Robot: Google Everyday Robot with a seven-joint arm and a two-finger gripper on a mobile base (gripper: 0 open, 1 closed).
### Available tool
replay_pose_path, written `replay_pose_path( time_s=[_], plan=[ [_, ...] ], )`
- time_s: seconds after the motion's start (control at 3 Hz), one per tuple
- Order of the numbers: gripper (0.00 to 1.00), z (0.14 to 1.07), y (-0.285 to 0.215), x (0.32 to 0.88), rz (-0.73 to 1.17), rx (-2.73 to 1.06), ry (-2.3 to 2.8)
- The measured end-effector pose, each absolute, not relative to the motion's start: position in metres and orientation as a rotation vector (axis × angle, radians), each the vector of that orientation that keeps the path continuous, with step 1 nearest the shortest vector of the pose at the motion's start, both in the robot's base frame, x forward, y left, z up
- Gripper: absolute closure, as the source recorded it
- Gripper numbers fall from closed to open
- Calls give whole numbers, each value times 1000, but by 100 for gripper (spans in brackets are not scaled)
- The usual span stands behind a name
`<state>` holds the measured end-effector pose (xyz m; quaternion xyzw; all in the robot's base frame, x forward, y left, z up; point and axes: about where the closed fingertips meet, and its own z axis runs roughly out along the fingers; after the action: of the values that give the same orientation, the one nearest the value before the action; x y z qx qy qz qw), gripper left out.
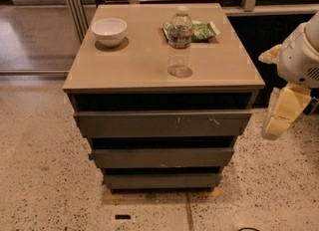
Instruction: Open middle drawer
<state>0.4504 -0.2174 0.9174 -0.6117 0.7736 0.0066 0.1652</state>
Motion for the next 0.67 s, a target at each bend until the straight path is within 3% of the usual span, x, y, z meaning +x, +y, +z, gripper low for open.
replay_pose_path(
  time_s=[0.33, 0.67],
  plan=[
    [0, 860, -214, 464, 181, -1743, 2221],
    [0, 860, -214, 464, 181, -1743, 2221]
  ],
)
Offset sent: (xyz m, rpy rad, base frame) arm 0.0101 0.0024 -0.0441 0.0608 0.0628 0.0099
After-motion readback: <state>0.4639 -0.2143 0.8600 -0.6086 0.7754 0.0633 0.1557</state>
